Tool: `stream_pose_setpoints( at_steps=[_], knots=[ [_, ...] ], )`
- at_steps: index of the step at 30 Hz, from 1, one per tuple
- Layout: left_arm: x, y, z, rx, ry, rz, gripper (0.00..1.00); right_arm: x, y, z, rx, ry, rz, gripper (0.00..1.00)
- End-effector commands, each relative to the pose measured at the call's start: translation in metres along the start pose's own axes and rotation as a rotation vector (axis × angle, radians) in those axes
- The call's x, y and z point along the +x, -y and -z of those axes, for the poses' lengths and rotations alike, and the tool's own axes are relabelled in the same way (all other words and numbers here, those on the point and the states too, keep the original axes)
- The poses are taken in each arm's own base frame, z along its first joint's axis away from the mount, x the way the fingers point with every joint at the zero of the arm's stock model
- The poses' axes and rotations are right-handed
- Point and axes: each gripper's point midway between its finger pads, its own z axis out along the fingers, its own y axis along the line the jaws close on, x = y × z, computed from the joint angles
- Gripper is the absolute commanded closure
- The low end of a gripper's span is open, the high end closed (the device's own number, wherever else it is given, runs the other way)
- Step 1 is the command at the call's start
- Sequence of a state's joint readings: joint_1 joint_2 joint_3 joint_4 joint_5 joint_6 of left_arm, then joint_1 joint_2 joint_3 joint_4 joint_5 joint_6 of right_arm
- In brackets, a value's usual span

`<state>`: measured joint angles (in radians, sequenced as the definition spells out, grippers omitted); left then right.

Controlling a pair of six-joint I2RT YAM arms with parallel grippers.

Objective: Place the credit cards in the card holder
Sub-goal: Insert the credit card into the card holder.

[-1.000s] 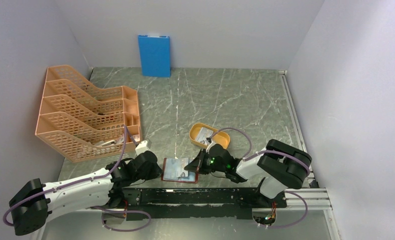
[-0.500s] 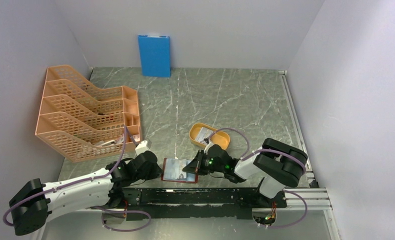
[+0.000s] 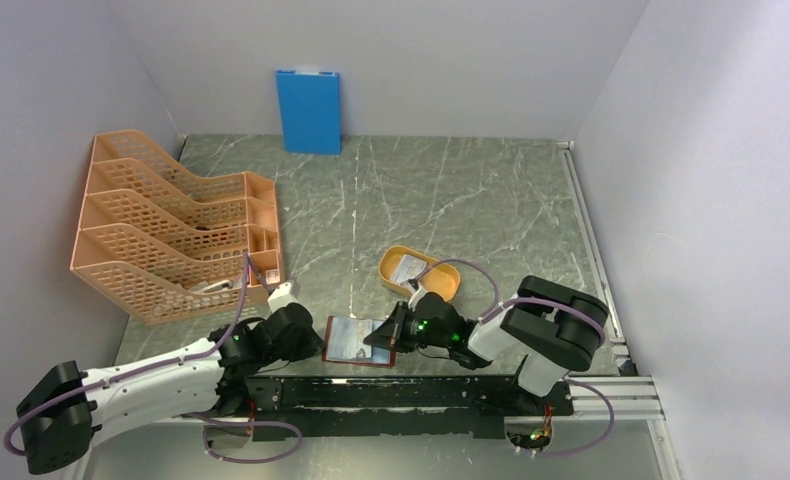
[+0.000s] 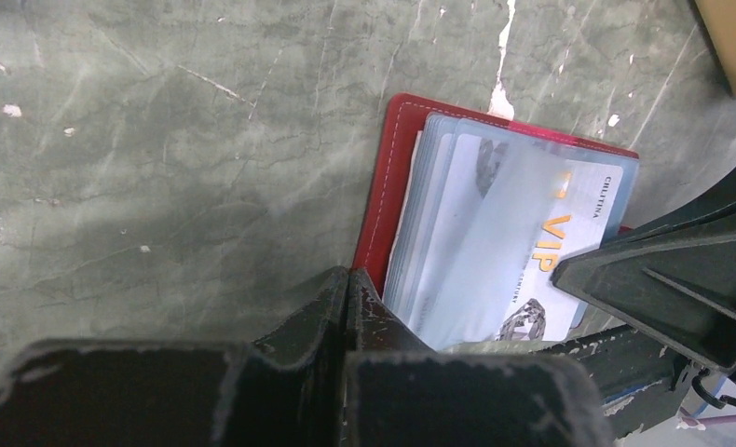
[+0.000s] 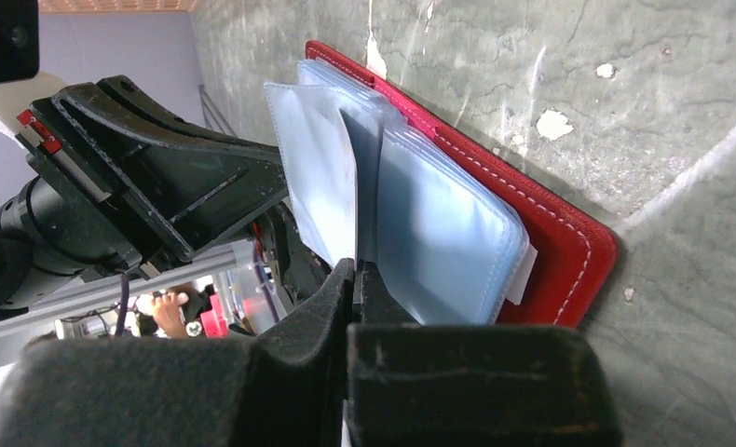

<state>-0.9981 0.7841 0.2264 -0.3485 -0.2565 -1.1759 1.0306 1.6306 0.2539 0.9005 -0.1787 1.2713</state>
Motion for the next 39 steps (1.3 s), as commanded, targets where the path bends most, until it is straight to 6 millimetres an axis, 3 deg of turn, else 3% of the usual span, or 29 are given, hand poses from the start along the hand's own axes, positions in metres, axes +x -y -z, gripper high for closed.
stream_pose_setpoints(
  at_steps=[1,23,30,39],
  knots=[
    [0.016,-0.043,0.002,-0.143,-0.055,-0.035,0.95,0.006,0.015,0.002,0.034,-0.001,0.012,1.00],
    [0.022,-0.042,0.001,-0.144,-0.082,-0.029,0.95,0.017,0.010,-0.007,-0.003,-0.027,0.019,1.00],
    [0.025,-0.044,-0.001,-0.139,-0.088,-0.021,0.95,0.017,0.015,-0.005,0.060,-0.032,0.025,0.78],
    [0.021,-0.041,0.002,-0.132,-0.077,-0.025,0.95,0.013,0.013,-0.001,0.153,-0.042,0.080,0.63]
  ],
)
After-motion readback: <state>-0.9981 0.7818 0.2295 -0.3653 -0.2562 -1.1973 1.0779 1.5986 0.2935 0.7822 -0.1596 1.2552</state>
